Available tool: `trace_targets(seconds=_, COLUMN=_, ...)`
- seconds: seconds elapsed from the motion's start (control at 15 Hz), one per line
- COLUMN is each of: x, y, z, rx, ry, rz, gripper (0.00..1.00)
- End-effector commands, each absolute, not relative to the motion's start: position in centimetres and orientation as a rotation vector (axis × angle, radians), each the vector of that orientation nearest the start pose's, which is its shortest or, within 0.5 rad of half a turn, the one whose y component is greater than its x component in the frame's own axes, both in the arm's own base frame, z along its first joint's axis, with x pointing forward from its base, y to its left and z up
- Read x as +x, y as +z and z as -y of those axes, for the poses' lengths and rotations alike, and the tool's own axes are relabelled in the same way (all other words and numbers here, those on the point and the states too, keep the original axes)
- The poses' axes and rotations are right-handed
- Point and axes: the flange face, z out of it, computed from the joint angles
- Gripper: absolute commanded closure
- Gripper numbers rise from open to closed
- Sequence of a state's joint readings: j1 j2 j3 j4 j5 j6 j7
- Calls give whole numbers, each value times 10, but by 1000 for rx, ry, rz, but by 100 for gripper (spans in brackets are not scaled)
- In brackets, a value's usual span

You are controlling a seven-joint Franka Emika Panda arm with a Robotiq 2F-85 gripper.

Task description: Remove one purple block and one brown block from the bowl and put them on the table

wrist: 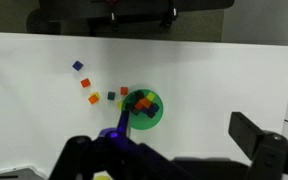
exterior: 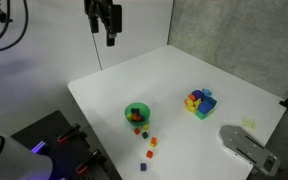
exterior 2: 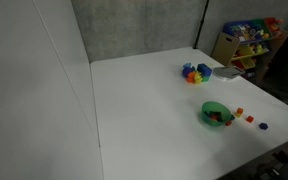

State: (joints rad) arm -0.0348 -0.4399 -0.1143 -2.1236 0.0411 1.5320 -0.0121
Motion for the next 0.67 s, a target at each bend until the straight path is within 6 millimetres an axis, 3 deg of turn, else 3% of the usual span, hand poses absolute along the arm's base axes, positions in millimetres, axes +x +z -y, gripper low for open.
trace_targets(seconds=0.0, x=398, y=573, z=63, rx=-3027, ry=223, rz=-188, gripper=0)
trace_targets(seconds=0.27, x=398, y=574, z=63, rx=-3027, ry=222, rz=-188, gripper=0)
trace_targets(seconds=0.6, x=411, y=540, z=60, rx=-3048, ry=225, rz=-159, gripper=0)
